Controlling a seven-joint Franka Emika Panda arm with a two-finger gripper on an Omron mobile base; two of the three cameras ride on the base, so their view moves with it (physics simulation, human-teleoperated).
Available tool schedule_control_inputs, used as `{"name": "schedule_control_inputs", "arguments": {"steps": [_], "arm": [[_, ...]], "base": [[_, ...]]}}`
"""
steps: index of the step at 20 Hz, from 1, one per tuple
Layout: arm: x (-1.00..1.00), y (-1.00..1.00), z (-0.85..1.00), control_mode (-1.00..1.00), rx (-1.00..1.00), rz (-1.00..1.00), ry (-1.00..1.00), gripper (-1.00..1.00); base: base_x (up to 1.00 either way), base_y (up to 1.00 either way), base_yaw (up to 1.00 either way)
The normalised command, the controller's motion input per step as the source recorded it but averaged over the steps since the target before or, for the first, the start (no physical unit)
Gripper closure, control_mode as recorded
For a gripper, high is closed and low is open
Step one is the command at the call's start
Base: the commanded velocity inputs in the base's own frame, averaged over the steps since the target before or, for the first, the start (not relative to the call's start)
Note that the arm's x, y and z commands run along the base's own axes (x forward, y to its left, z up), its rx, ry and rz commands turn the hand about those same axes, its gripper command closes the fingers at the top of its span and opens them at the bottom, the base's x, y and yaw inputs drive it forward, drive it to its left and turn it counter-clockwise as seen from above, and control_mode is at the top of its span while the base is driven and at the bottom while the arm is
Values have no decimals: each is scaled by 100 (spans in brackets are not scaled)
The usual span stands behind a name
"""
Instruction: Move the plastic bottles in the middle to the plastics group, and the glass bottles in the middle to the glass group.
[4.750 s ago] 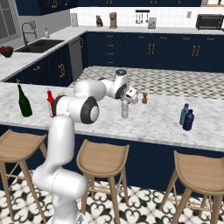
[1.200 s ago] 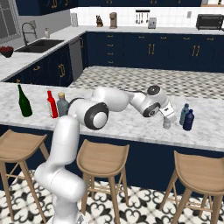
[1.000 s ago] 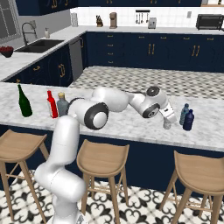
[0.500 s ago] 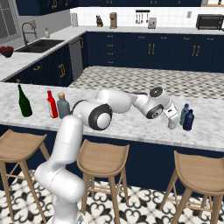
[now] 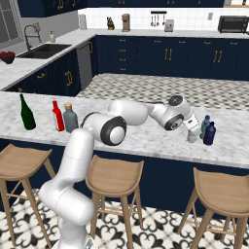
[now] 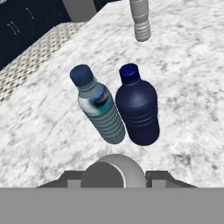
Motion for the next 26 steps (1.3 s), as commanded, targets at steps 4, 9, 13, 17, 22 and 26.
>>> {"name": "schedule_control_inputs", "arguments": {"steps": [4, 9, 13, 17, 22, 26], "arm": [[0, 0, -25, -100, 0, 0, 5, 100], [0, 0, -28, -100, 0, 0, 4, 100], [0, 0, -2, -100, 0, 0, 0, 100], [0, 0, -5, -100, 0, 0, 1, 100], [0, 0, 0, -100, 0, 0, 0, -100], [0, 0, 0, -100, 0, 0, 0, -100]], "base": [[0, 0, 0], [0, 0, 0], [0, 0, 0], [0, 0, 0], [0, 0, 0], [0, 0, 0]]}}
